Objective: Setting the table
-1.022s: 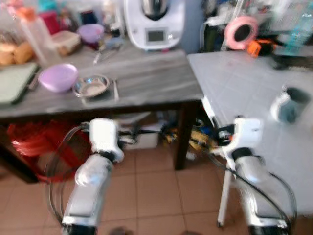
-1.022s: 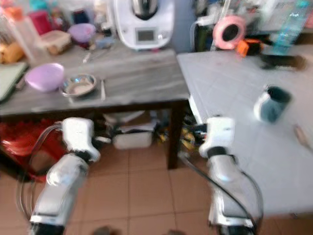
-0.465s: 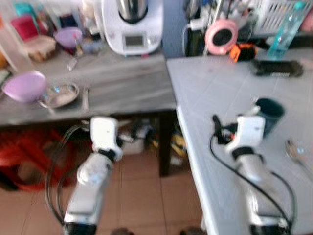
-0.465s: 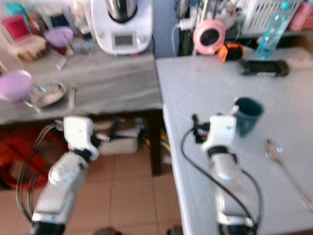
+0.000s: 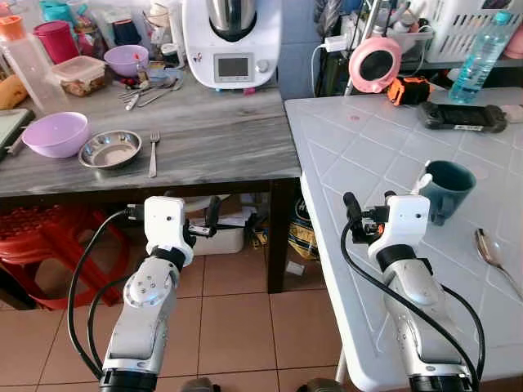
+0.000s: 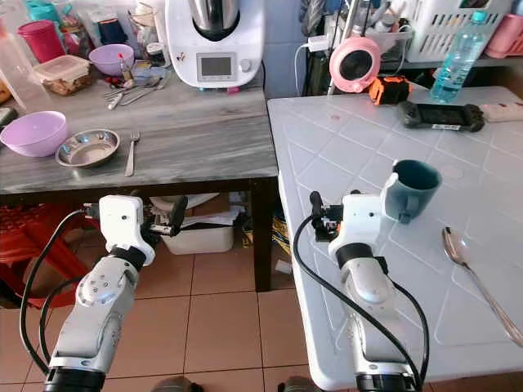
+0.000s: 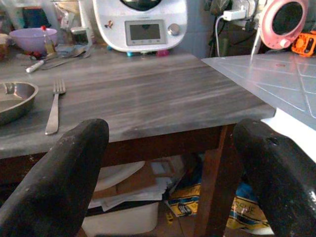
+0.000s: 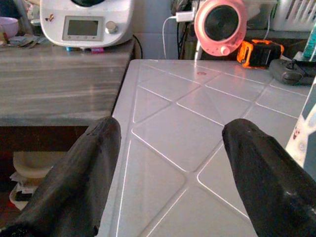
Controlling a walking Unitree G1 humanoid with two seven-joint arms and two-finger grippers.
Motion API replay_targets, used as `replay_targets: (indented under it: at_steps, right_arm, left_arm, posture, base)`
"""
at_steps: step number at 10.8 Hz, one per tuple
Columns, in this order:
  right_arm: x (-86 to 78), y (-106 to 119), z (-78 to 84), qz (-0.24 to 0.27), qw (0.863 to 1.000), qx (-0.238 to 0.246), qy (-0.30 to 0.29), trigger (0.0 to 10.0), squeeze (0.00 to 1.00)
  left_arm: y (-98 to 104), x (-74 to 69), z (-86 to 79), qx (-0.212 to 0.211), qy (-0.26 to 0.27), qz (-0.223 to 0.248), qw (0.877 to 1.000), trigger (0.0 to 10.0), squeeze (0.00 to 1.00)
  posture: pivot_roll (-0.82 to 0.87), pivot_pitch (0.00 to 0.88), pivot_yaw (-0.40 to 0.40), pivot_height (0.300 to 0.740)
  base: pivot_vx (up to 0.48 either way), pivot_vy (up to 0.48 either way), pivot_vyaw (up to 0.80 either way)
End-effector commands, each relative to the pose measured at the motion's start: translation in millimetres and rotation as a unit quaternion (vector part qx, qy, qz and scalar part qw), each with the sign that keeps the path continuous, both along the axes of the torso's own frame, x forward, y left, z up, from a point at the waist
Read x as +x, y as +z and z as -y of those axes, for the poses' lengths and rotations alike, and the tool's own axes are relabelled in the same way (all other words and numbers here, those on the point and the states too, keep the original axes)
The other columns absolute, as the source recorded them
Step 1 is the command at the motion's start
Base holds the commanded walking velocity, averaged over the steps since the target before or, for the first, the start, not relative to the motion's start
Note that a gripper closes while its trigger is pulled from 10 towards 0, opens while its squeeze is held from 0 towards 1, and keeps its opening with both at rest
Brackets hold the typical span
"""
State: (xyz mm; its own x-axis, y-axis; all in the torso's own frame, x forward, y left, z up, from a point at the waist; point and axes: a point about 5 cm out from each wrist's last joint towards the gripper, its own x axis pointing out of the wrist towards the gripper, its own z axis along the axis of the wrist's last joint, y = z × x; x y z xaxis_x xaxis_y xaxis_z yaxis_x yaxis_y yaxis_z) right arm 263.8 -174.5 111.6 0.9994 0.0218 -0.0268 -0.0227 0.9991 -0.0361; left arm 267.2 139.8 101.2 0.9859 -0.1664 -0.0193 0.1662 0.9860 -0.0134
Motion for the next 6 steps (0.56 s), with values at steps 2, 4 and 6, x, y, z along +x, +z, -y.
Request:
replay_targets:
  at_steps: [2, 4, 6]
  right_arm:
    - [-0.2, -0.1, -1.0, -0.002, 1.000, 0.001, -0.001, 10.0, 0.00]
    - [-0.2, -0.4, -1.1, -0.002, 1.000, 0.001, -0.001, 10.0, 0.00]
    - [-0.5, -0.9, -1.0, -0.003, 1.000, 0.001, -0.002, 10.0, 0.00]
  left_arm:
    - [-2.1, 0.6, -1.4, 0.011, 0.004, -0.009, 1.000, 10.0, 0.00]
    - [-1.8, 0.5, -0.8, 0.012, 0.002, -0.008, 1.000, 10.0, 0.00]
    - [-1.7, 0.6, -0.4, 0.011, 0.001, -0.008, 1.000, 10.0, 0.00]
  posture:
    - [-0.03, 0.000, 0.044, 0.740]
    - [-0.03, 0.000, 0.045, 0.740]
    - [-0.03, 0.000, 0.045, 0.740]
  base:
    - [0.000, 0.000, 0.00]
    - [-0.124, 0.000, 0.00]
    - [-0.276, 0.000, 0.00]
